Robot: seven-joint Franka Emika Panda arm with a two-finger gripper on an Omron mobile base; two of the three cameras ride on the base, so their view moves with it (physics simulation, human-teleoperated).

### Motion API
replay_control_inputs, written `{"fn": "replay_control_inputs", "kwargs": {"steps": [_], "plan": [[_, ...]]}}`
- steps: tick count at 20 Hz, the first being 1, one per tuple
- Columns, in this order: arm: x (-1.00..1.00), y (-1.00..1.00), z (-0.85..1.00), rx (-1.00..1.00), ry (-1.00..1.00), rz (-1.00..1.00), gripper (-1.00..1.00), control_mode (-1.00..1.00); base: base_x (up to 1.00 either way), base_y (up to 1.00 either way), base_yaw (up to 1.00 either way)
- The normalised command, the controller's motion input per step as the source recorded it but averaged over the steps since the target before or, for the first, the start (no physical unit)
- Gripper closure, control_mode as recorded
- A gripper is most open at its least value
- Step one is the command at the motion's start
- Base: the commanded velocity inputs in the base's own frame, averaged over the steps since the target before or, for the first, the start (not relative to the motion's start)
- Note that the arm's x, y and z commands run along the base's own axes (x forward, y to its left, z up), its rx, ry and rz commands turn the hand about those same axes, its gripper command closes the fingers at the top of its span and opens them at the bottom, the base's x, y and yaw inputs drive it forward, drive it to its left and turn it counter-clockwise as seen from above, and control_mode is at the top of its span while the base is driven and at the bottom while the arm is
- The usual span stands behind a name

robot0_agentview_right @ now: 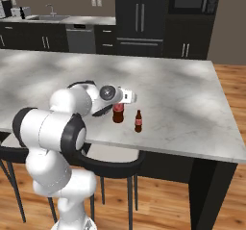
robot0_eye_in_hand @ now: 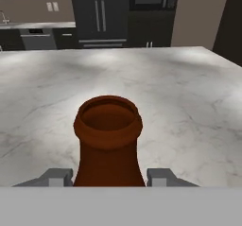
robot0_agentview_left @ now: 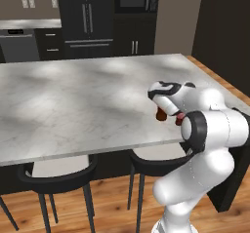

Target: Place the large bottle from the dining counter next to the other large bottle outside the sink, and place the small bottle from the dining counter next to the other small bottle inside the sink.

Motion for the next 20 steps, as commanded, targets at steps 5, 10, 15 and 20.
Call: {"fn": "replay_control_inputs", "kwargs": {"steps": [5,10,15,20], "plan": [[-0.09,0.0,0.03,0.0,-0.06,0.0,1.0,-1.0,0.0,0.0,0.0],[0.0,0.0,0.03,0.0,-0.03,0.0,1.0,-1.0,0.0,0.0,0.0],[0.0,0.0,0.0,0.0,0.0,0.0,1.0,-1.0,0.0,0.0,0.0],[0.0,0.0,0.0,0.0,0.0,0.0,1.0,1.0,-0.01,0.0,0.0]]}}
